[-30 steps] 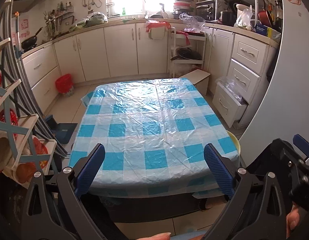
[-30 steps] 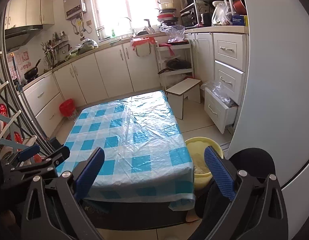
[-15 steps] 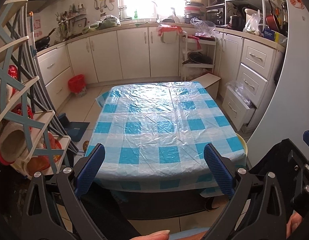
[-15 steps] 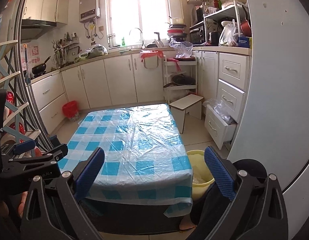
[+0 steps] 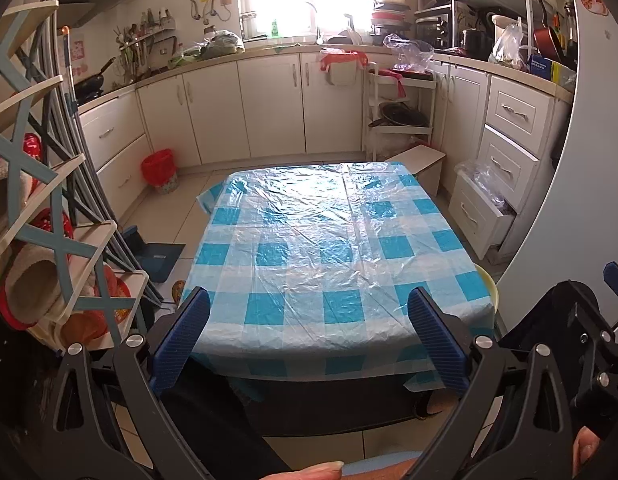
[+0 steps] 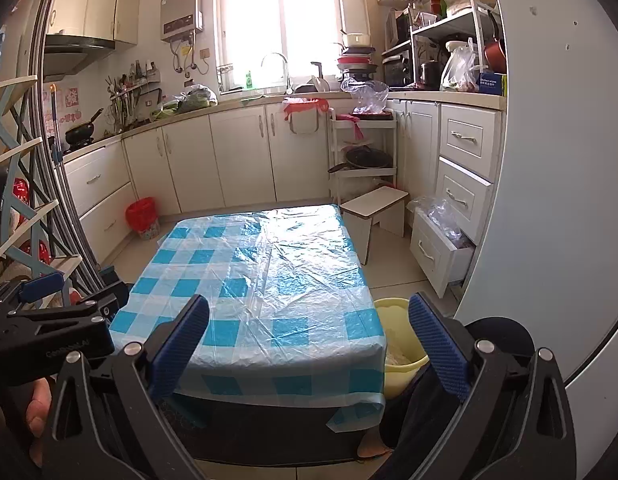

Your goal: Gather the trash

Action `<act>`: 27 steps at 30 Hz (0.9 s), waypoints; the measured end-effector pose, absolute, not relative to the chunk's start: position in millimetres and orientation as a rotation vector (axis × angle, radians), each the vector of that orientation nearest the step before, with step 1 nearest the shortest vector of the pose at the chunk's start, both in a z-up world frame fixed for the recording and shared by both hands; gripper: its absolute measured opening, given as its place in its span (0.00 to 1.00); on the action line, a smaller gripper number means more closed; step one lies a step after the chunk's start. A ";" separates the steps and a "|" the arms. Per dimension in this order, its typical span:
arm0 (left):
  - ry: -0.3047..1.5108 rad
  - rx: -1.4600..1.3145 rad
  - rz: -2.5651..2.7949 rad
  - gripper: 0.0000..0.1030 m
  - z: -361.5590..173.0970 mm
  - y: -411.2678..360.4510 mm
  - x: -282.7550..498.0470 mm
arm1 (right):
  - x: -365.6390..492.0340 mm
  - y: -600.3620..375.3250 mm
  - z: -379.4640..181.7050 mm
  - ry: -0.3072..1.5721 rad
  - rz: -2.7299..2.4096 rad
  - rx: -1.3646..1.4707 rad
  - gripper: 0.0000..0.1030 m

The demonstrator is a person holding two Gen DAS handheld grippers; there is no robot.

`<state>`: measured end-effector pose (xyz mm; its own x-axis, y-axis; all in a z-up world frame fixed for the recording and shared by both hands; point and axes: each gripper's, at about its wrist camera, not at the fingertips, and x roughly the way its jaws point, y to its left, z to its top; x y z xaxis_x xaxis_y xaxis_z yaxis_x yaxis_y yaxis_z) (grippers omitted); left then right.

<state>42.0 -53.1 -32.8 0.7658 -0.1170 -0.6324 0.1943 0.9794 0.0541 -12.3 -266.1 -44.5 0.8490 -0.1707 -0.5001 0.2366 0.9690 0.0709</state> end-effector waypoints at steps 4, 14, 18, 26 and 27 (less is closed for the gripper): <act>0.670 0.126 -0.159 0.92 -30.0 -53.4 38.4 | -12.9 -266.4 -44.6 0.514 -0.217 0.132 0.93; 0.658 0.121 -0.148 0.92 -25.5 -52.4 35.0 | -14.0 -266.9 -44.6 0.514 -0.215 0.131 0.93; 0.655 0.123 -0.149 0.92 -25.3 -52.5 34.8 | -13.7 -266.6 -44.5 0.514 -0.215 0.130 0.93; 0.658 0.120 -0.154 0.92 -25.5 -53.6 33.9 | -15.0 -266.1 -46.4 0.516 -0.212 0.129 0.93; 0.660 0.119 -0.157 0.92 -25.9 -53.9 33.7 | -15.2 -265.7 -46.6 0.517 -0.212 0.129 0.93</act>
